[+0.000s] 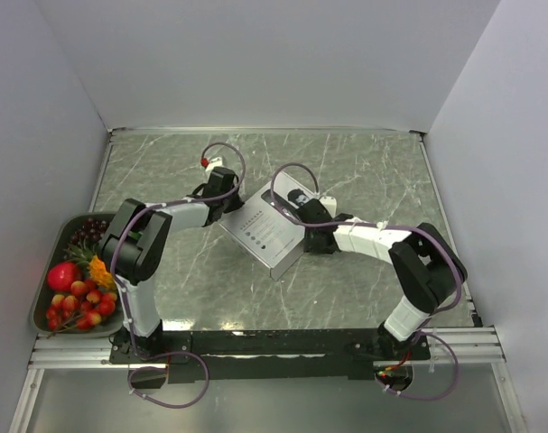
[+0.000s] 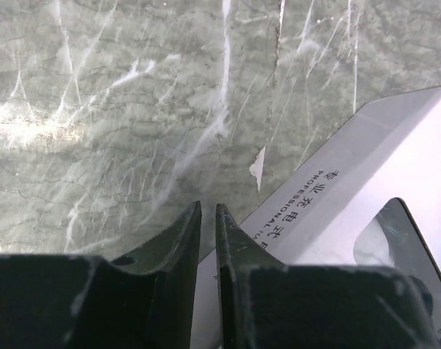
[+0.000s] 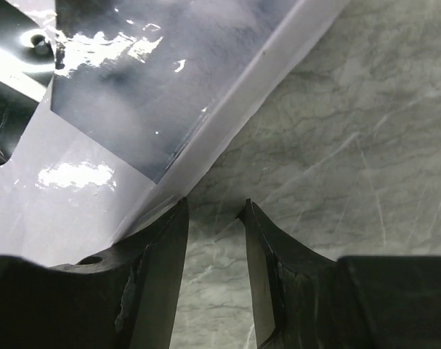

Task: Sort the hair-cutting tools

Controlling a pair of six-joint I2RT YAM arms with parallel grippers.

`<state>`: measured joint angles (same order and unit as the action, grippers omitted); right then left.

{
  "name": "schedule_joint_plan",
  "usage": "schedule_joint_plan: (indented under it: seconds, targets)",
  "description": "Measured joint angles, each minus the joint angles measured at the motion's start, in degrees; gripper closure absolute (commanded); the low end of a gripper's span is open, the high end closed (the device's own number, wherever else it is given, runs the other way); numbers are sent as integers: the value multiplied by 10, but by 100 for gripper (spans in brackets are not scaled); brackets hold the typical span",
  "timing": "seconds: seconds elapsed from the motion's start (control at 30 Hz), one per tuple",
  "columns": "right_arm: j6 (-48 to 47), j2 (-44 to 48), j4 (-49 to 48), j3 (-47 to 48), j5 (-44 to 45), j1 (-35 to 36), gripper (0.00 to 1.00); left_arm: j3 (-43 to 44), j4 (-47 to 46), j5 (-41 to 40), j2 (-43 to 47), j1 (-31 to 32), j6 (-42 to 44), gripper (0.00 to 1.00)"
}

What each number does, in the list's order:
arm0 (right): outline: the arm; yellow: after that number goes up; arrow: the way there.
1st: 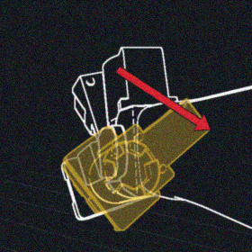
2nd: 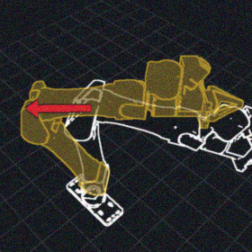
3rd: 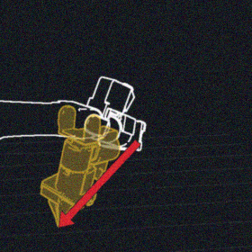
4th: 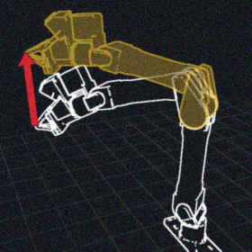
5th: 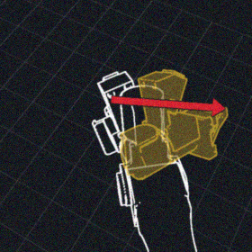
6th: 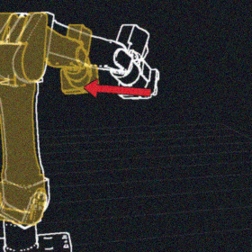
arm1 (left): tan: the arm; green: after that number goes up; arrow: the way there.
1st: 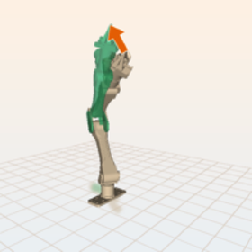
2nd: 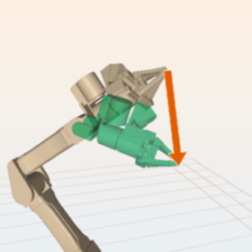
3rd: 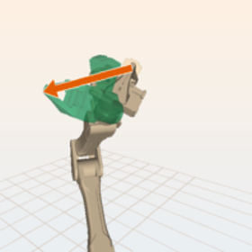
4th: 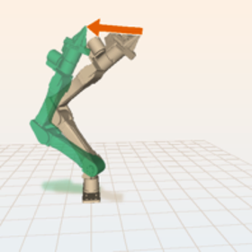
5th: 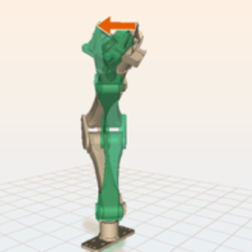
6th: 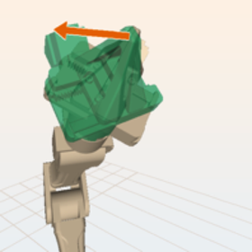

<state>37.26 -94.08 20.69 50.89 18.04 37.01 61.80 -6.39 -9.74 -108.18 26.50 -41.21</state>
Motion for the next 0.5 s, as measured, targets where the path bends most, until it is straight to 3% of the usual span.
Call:
schedule_joint_plan:
  seconds: [0.27,0.5]
  targets:
    - [-45,13,-135,-49,-97,-66,52,-32,-26,-3,20,2,-2,80]
    - [-35,-13,-262,-75,-118,-83,51,-46,12,-24,45,5,3,80]
